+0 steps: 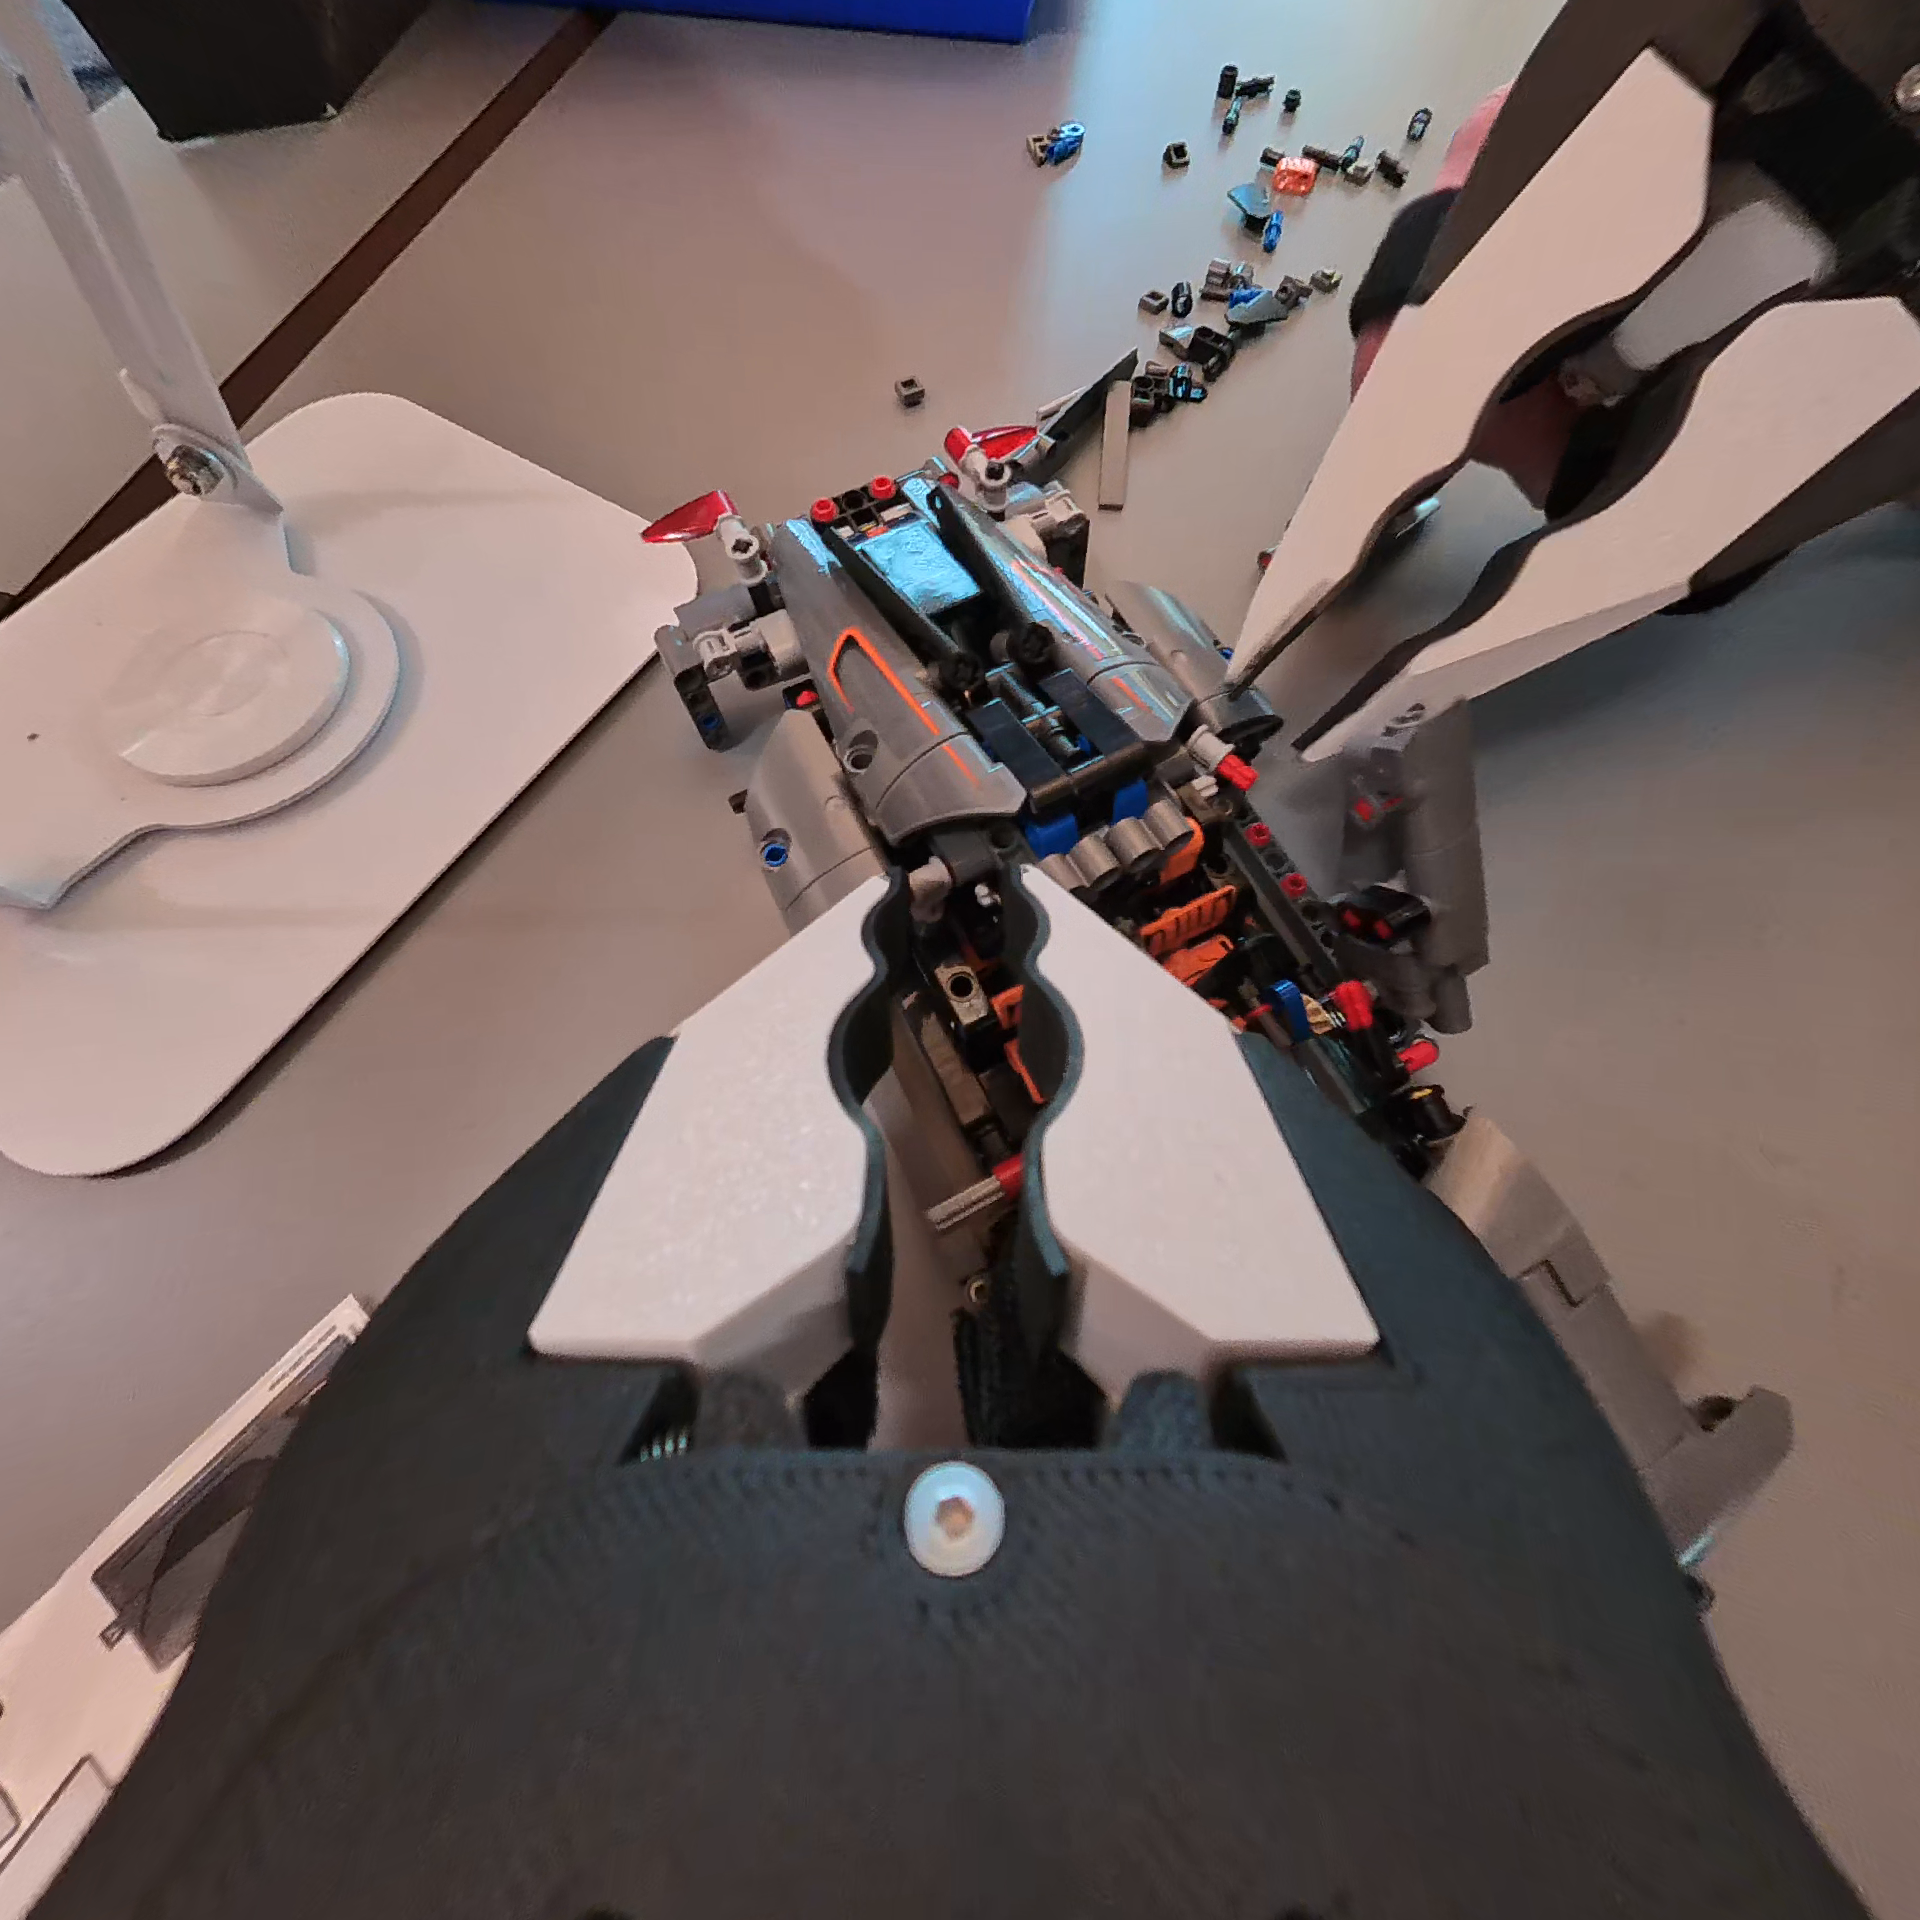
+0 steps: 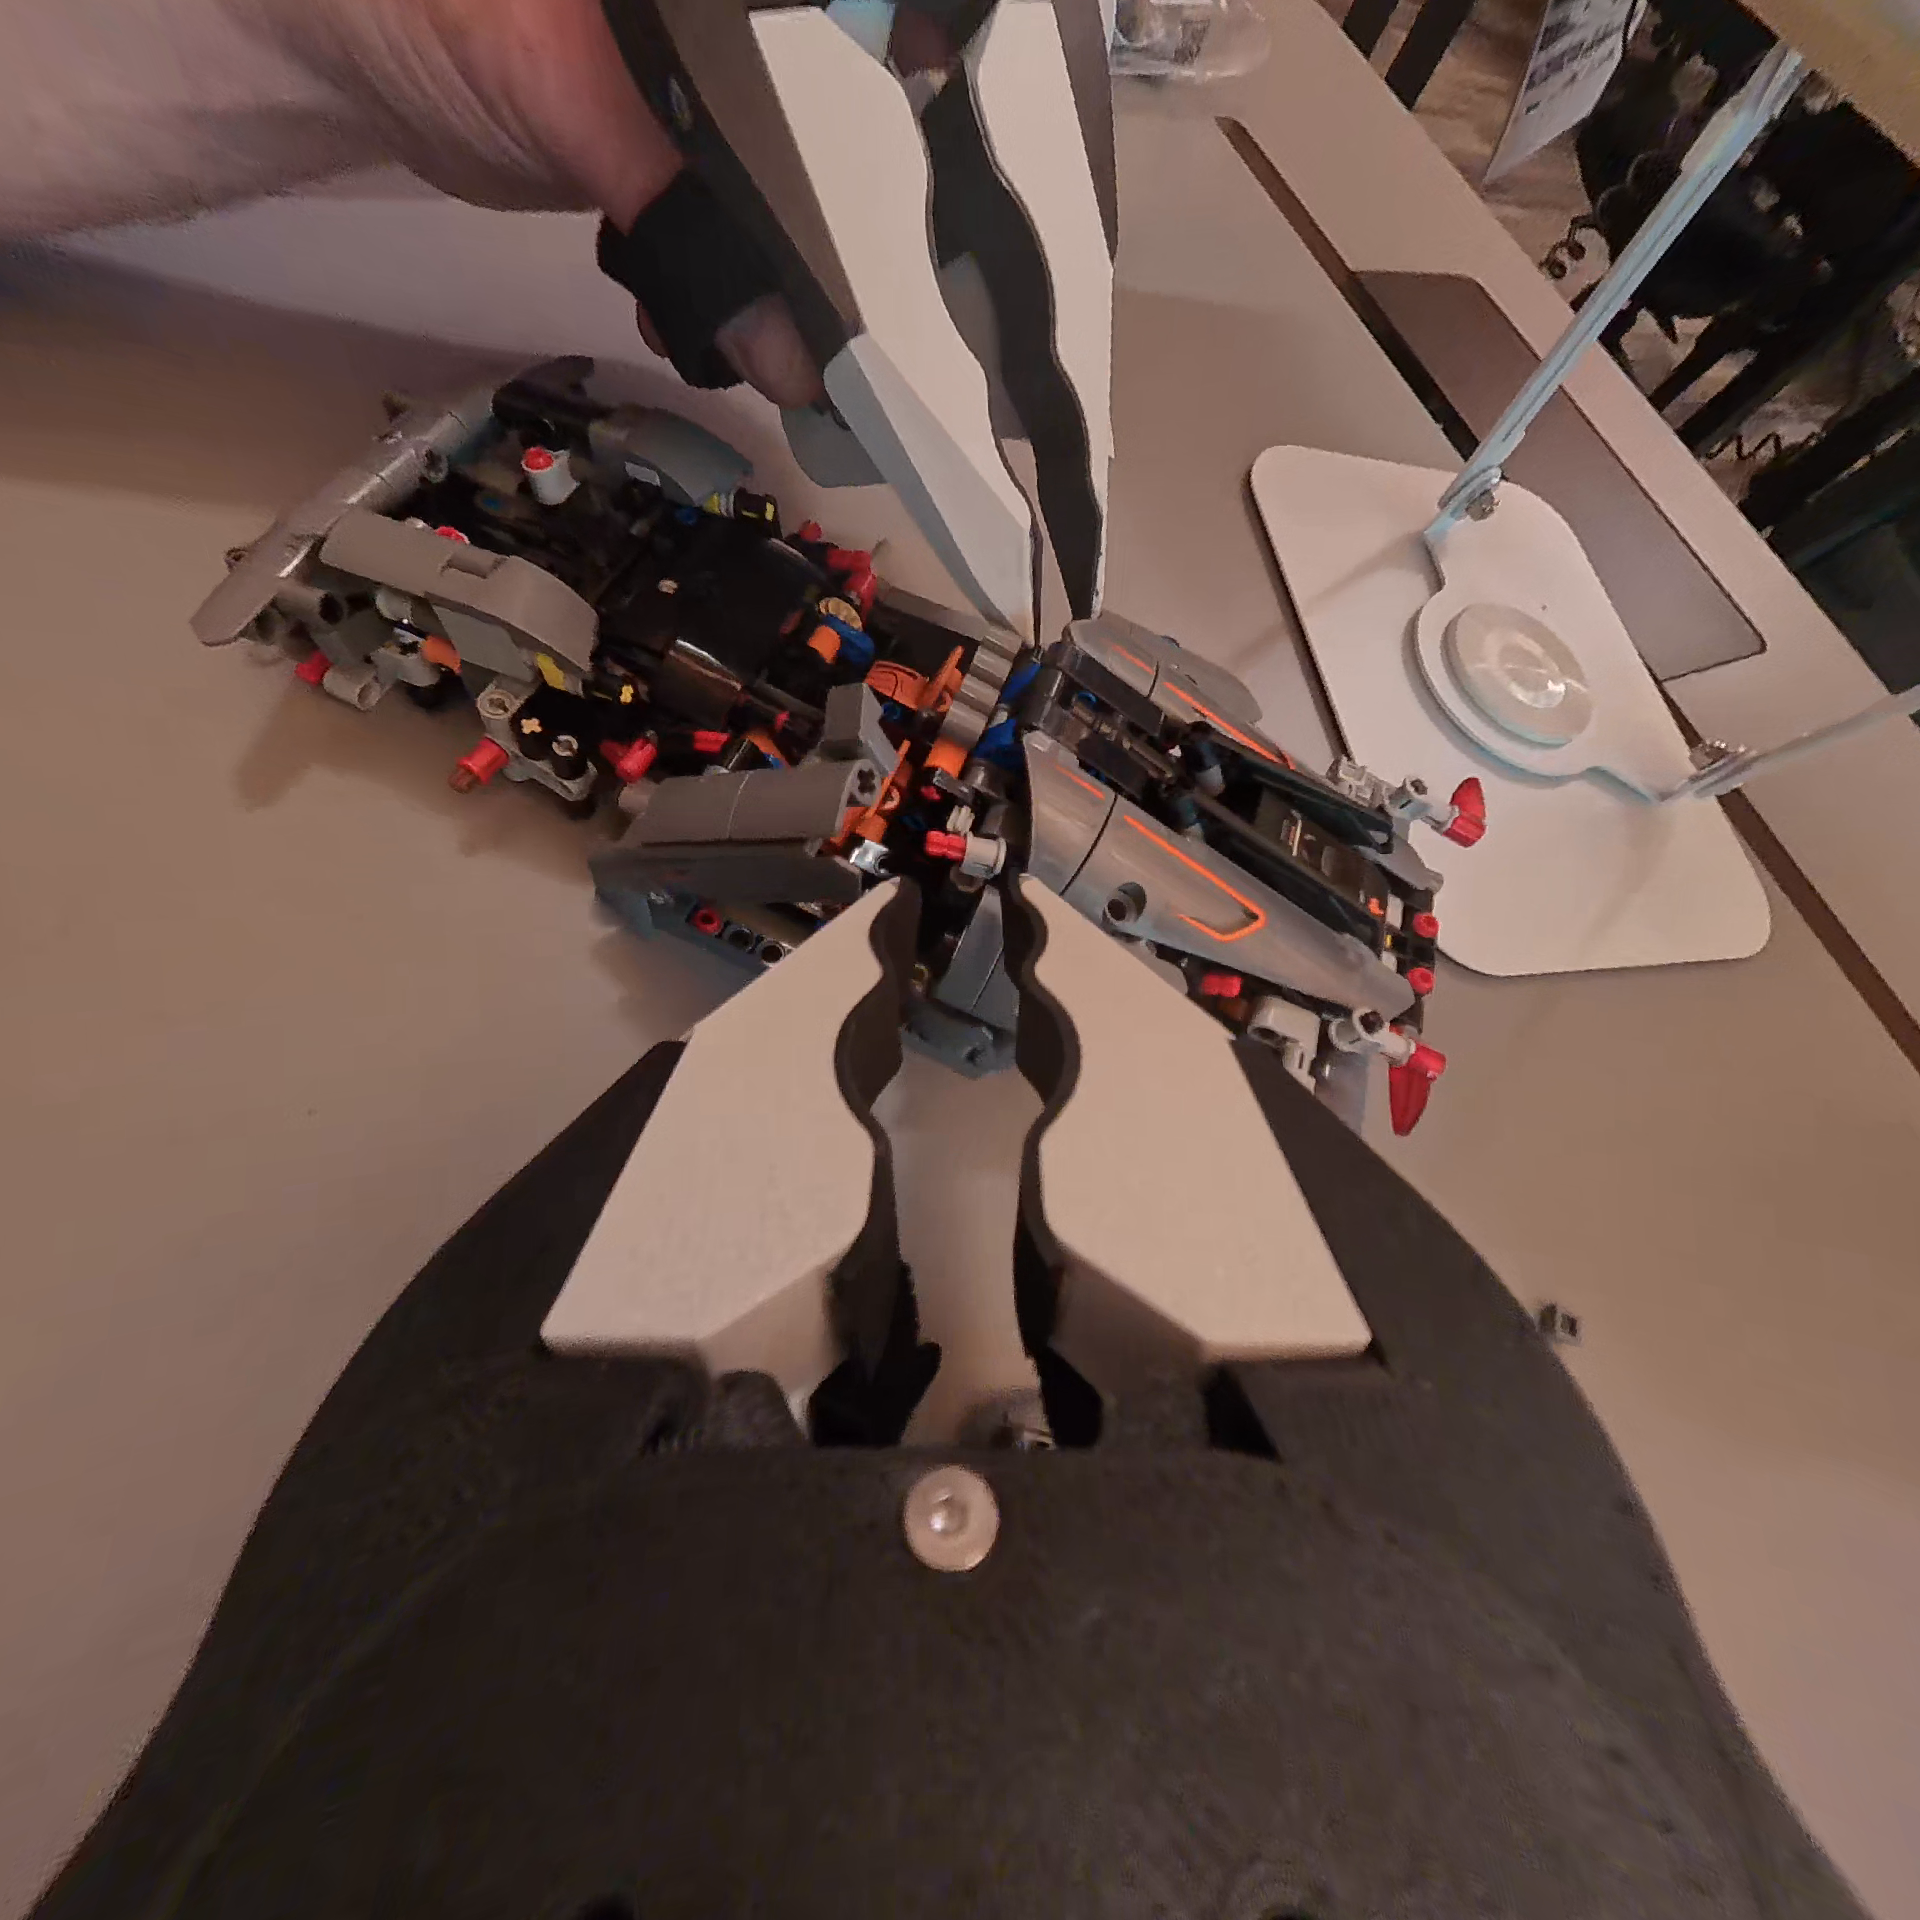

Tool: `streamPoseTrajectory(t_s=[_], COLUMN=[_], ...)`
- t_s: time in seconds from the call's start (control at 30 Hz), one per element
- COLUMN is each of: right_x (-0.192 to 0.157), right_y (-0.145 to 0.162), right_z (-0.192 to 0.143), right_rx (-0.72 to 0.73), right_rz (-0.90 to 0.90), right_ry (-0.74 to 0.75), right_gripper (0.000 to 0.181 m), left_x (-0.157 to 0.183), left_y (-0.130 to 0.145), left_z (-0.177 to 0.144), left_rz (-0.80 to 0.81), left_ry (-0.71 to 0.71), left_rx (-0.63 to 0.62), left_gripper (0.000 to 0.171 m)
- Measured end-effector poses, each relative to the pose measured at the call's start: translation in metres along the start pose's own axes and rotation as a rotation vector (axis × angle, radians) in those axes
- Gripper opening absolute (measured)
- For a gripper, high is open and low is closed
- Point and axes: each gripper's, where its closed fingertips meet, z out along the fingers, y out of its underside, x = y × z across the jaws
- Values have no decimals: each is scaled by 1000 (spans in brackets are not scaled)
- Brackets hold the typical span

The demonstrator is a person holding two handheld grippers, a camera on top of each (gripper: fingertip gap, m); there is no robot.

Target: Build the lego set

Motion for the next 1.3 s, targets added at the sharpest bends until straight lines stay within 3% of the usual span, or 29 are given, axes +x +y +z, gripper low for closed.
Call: streamPoseTrajectory(t_s=[0.2, 0.63, 0.87, 1.3], right_x=[-2, -1, -1, -3], right_y=[-7, -1, 0, 1], right_z=[-1, 12, 12, 7], right_rx=[12, -99, -188, -257], right_rz=[-149, -448, -337, 150], right_ry=[-37, -173, -184, -97], right_gripper=[10, 7, 5, 5], left_x=[1, 2, 3, 10], left_y=[0, 1, 1, 0], left_z=[-1, -1, -2, 1], left_rz=[-13, -32, -41, -43], left_ry=[29, 58, 57, 74], left_rx=[45, 86, 94, 94], left_gripper=[17, 17, 17, 14])
